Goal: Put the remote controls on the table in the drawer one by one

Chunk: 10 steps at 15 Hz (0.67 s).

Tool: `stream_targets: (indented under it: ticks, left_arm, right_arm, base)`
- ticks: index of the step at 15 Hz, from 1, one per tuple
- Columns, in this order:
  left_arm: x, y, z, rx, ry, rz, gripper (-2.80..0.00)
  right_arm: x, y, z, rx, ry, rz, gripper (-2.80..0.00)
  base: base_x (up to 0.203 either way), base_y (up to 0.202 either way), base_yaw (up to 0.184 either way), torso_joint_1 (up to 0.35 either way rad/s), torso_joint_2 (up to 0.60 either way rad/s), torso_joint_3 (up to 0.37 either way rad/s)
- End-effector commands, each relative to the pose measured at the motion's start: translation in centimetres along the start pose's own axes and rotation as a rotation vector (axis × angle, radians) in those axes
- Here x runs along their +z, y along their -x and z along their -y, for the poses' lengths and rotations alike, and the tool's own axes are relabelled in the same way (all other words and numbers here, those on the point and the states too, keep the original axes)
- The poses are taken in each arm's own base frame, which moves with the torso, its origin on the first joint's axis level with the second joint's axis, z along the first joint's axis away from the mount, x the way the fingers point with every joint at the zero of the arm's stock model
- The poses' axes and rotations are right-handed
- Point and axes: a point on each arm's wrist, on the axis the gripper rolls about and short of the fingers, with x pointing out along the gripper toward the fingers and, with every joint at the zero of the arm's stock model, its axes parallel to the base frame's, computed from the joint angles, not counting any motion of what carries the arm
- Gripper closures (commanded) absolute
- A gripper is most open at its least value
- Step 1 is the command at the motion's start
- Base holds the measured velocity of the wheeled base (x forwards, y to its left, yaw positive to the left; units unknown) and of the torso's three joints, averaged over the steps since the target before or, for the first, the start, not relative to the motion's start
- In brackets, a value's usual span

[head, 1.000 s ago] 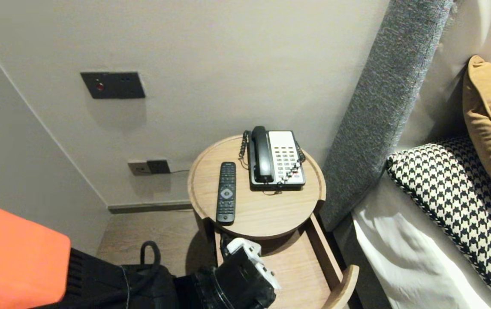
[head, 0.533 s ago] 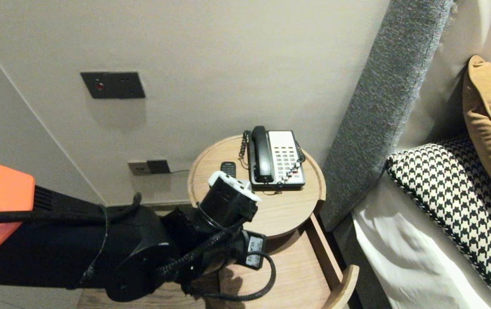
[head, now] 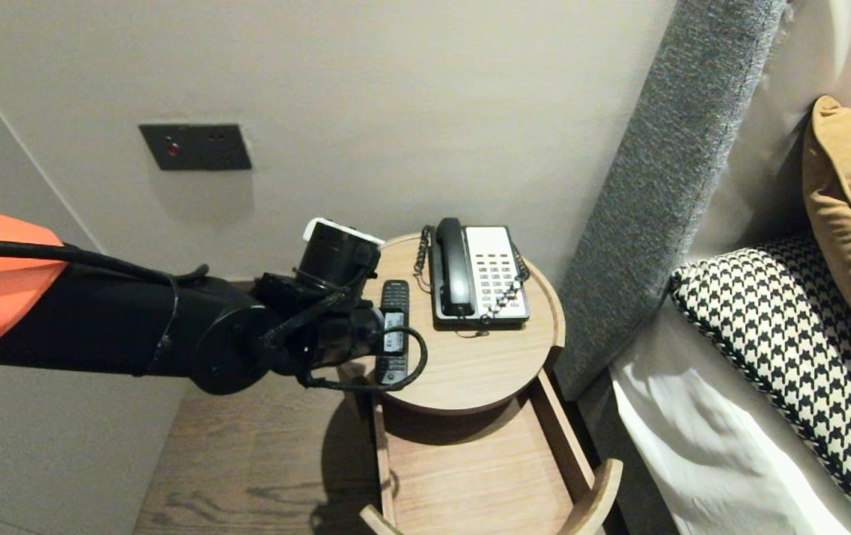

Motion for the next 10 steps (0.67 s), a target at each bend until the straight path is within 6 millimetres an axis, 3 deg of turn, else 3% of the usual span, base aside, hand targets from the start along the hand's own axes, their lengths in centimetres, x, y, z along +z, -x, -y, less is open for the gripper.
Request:
stream_targets:
  ticks: [1,2,10]
  left_arm:
    - [0.2,-1.6,-0.6,0.035,0.017,0.002,0.0]
    - [0.3,-2.0,-0.7,0.073,0.02,0.018,-2.8]
    - [0.6,-4.3,-0.1,0.215,0.012,0.085,-2.8]
  right_arm:
    - [-1.1,-0.2,0.0,0.0,0.001,-0.039,0.0]
    - [-1.1,-0.2,0.0,0.0,0.001,-0.039,0.0]
    - [-1.1,-0.2,0.0,0.0,0.001,-0.039,0.0]
  base:
    - [0.0,0.0,0.0,0.0,0.0,0.0]
    - [0.0,0.0,0.0,0.0,0.0,0.0]
    - [0.0,0.0,0.0,0.0,0.0,0.0]
